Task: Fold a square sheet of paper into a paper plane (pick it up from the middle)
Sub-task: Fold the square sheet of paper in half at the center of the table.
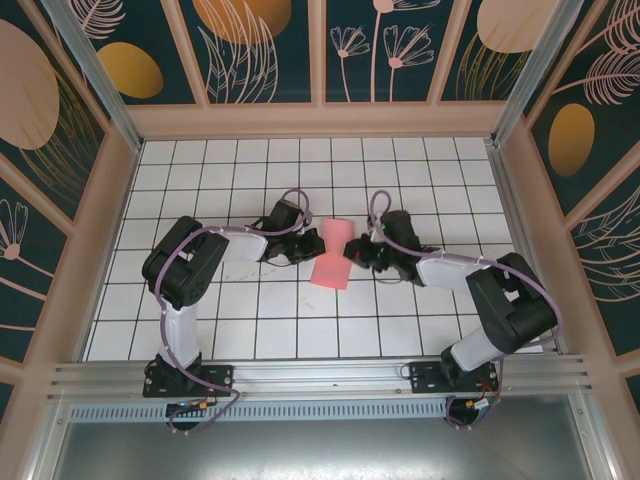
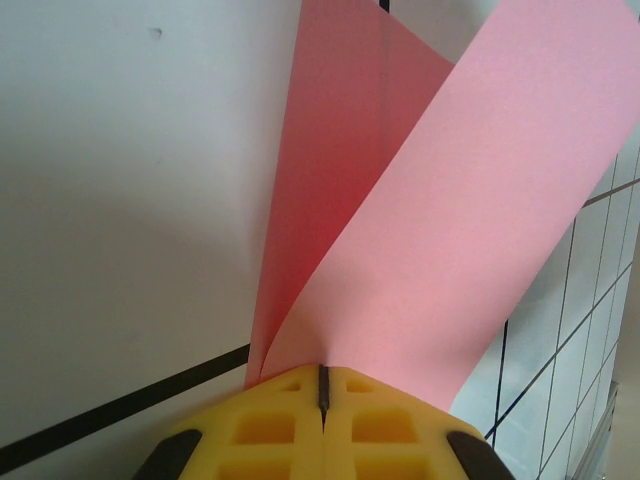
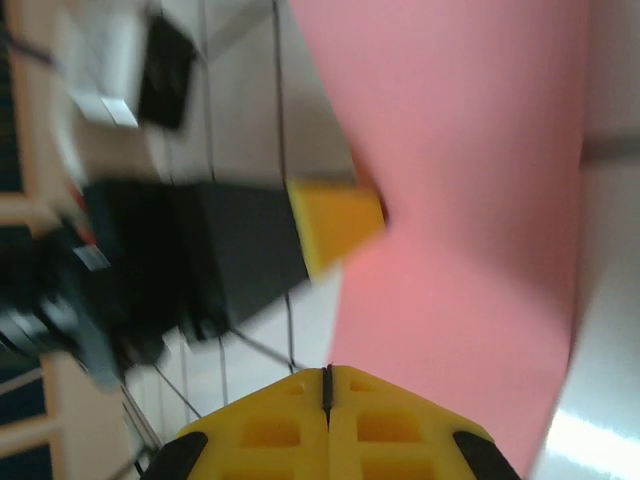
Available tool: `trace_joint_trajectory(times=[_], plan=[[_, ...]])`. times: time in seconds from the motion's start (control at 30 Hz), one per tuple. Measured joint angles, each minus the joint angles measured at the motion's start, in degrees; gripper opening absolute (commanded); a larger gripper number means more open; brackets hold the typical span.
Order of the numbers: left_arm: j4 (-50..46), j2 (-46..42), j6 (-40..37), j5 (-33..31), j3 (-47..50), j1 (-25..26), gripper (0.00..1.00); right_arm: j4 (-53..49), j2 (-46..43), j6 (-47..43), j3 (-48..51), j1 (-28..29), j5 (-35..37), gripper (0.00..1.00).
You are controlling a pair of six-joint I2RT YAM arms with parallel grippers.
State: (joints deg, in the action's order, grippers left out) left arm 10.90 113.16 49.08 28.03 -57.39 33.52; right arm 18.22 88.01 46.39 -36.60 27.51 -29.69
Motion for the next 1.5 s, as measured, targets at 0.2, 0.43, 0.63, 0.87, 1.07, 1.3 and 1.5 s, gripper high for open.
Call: trace_joint_trajectory(times=[0.2,0.43,0.63,0.87,1.07,1.3,1.5], plan=[[0.0,0.0,0.0,0.0,0.0,0.0,0.00,2.0,6.8,-1.6,-5.9,-3.0,-1.5,0.00],[0.0,0.0,0.0,0.0,0.0,0.0,0.00,1.7,10.8,-3.0,-6.2,-3.8,-2.1,0.00],[0.0,0.0,0.0,0.0,0.0,0.0,0.00,2.9,12.3,-3.0,-4.8,-3.9,-3.7,0.00],[0.0,0.0,0.0,0.0,0.0,0.0,0.00,3.0,12.7,-3.5,-4.1,-3.9,-3.8,0.00],[0.0,0.0,0.0,0.0,0.0,0.0,0.00,3.0,15.8,-4.4,-4.1,-3.9,-3.5,0.00],[0.0,0.0,0.0,-0.2,0.0,0.0,0.00,2.6,15.6,-4.5,-4.2,-3.9,-3.5,0.00],[0.3,0.0,-0.3,-0.1,0.3,0.0,0.00,-1.3,13.7,-5.7,-6.9,-3.9,-3.4,0.00]])
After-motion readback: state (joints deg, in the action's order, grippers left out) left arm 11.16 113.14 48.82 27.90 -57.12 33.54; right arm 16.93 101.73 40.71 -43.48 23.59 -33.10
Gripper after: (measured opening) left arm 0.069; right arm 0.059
